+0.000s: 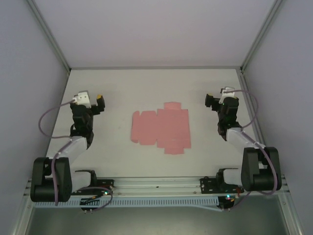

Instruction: Assemble paper box

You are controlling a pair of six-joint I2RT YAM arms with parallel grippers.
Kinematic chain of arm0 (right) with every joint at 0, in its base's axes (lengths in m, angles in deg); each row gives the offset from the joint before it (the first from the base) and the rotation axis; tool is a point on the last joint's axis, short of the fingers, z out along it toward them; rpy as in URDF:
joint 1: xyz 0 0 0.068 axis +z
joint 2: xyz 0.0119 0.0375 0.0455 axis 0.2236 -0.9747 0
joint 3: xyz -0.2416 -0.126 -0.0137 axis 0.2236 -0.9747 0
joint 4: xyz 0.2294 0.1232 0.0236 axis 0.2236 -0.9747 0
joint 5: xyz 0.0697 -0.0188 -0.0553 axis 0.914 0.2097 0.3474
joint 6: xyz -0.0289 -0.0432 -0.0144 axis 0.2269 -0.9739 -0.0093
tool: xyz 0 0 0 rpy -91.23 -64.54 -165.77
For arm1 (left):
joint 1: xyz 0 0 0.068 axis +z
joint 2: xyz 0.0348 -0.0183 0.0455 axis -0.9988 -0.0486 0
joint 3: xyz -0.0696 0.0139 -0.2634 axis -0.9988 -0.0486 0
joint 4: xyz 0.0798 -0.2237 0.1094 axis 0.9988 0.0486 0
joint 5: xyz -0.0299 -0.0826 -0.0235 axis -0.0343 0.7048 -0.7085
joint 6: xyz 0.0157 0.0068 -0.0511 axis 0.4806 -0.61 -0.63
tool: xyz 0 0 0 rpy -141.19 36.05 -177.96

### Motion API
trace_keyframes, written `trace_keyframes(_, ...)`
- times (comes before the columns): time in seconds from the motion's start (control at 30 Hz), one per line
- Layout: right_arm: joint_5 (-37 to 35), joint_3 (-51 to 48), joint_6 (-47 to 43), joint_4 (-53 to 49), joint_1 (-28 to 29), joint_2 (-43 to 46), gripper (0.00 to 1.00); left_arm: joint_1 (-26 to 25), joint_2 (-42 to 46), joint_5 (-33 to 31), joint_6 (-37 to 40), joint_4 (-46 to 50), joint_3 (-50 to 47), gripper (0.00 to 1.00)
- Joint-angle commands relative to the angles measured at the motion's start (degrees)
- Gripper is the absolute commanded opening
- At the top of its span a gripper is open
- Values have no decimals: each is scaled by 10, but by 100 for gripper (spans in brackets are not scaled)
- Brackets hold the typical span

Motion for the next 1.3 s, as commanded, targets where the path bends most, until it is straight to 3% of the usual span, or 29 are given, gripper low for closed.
trace_keyframes(0.0, -29, 50, 34, -176, 41, 28, 100, -37, 28, 28, -84, 165, 31, 100)
trace_keyframes(0.17, -6, 85, 142, -310, 118, 50, 99, -83, 33, 81, -180, 301, 73, 100)
trace_keyframes(0.37, 61, 93, 231, -360, 201, -1, 80, -128, 31, 143, -215, 345, 61, 100)
trace_keyframes(0.47, 87, 102, 247, -357, 227, -49, 71, -133, 11, 209, -226, 332, 52, 100)
trace_keyframes(0.67, 98, 98, 278, -310, 231, -136, 48, -156, -69, 260, -233, 320, 67, 100)
trace_keyframes(0.93, 99, 72, 295, -291, 230, -201, 32, -167, -158, 308, -221, 309, 99, 97)
trace_keyframes(1.27, 104, 28, 305, -260, 230, -207, 30, -168, -245, 352, -214, 271, 120, 85)
